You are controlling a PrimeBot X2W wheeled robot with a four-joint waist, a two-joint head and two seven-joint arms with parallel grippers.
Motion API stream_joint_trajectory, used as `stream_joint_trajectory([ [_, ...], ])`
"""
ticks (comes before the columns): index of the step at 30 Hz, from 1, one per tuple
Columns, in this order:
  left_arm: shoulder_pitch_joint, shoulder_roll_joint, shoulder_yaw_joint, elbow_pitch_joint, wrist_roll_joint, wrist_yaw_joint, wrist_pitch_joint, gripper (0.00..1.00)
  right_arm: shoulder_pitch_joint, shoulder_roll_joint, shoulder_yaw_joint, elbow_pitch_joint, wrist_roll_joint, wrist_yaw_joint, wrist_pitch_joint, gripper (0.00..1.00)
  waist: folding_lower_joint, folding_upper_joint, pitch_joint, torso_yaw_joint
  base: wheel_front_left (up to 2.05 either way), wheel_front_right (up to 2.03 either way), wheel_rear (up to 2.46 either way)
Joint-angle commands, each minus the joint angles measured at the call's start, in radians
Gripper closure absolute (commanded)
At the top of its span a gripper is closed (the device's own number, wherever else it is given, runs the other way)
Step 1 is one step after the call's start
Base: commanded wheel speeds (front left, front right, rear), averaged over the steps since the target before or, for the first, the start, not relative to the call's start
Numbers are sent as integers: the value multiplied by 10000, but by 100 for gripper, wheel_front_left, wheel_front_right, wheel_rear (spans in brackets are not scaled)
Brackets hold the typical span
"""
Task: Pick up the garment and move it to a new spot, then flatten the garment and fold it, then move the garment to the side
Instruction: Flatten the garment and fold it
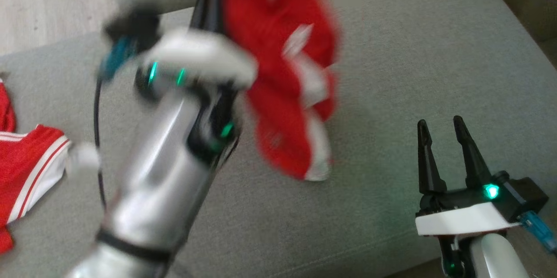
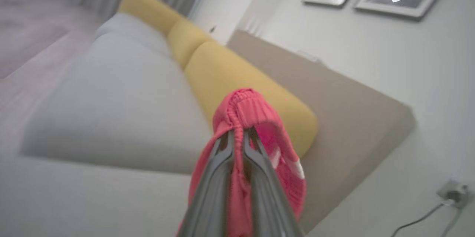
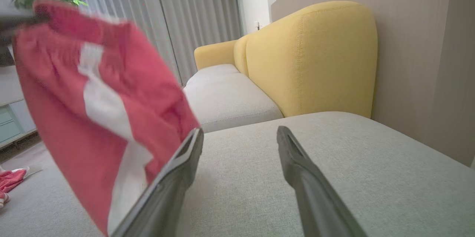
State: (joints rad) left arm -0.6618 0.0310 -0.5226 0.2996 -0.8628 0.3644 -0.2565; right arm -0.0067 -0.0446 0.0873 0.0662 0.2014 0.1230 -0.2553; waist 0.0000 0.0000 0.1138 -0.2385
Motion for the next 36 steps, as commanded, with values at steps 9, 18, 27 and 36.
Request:
stream_joint_trajectory([
  [9, 3236, 193, 2600, 795, 1550, -244, -51, 100, -170, -56, 87, -326, -7, 77, -65, 0, 0, 0, 173, 635, 0, 0, 0],
  [18, 4329, 193, 3015, 1133, 2871, -519, -52, 0, -181, -56, 221, -208, -160, 77, -65, 0, 0, 0, -156, 1118, 0, 0, 0],
  [27, 3940, 756, 1537, 400, 4695, -1269, 895, 0, -11, -56, 280, -167, -145, 77, -65, 0, 0, 0, -306, 930, 0, 0, 0],
  [36, 2694, 1174, 296, 2002, 5200, -2106, 3377, 0, -87, -56, 573, -62, -48, 77, -65, 0, 0, 0, -325, 322, 0, 0, 0],
])
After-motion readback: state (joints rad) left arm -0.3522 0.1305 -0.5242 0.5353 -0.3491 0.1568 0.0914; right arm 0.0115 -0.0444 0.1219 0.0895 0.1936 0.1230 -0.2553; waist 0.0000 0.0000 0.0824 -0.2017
